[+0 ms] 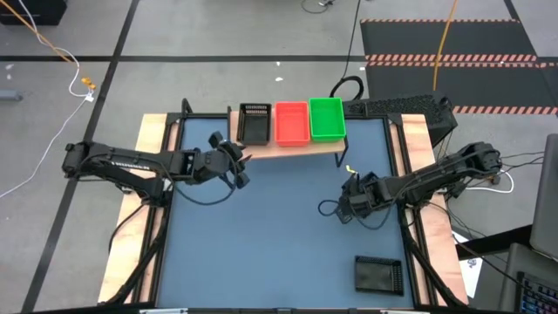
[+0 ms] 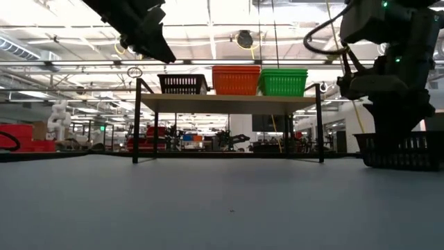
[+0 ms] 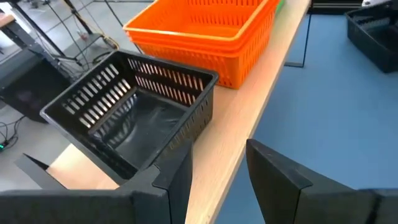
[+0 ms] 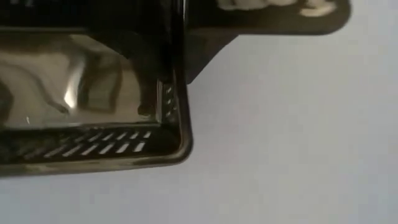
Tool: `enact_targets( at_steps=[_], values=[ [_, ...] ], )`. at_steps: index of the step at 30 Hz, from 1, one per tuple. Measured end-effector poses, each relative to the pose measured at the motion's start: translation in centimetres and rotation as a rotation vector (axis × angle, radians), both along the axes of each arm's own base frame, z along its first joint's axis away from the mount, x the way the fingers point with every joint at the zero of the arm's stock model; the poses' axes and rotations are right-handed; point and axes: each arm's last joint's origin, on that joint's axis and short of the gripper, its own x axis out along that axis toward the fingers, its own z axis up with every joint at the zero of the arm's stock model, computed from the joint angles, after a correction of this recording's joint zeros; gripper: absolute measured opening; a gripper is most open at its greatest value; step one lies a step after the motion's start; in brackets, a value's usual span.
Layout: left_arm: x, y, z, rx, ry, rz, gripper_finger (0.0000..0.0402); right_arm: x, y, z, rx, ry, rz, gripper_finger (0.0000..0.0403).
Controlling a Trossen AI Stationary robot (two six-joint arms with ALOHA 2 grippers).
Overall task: Stack baskets on shelf by color
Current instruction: Stack the top black bin on top of the black bin on the shelf
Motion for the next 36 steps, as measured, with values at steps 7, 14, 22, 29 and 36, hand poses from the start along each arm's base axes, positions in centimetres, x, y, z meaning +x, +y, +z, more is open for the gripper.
enact_targets(
  at_steps=[7,14,22,29,36],
  values=[
    [0.3,0.0,-0.4,-0.018,0.006,0.010,0.0152,0.9,1.1,0.9,0.030,-0.116,0.069,0.0004],
    [0.3,0.0,-0.3,-0.019,-0.003,0.011,0.0152,4.1,2.9,4.3,0.075,-0.452,0.207,0.0001],
    [0.2,0.0,-0.4,-0.027,-0.001,0.017,0.0152,7.0,4.4,9.0,0.064,-0.810,0.462,0.0000],
    [-0.4,0.2,0.3,0.008,-0.030,0.078,0.0152,11.7,8.0,10.9,0.102,-0.918,0.802,0.0000],
    [-5.3,0.3,2.6,0.033,-0.057,0.206,0.0152,15.1,9.0,14.0,-0.076,-0.903,1.170,0.0000]
  ],
)
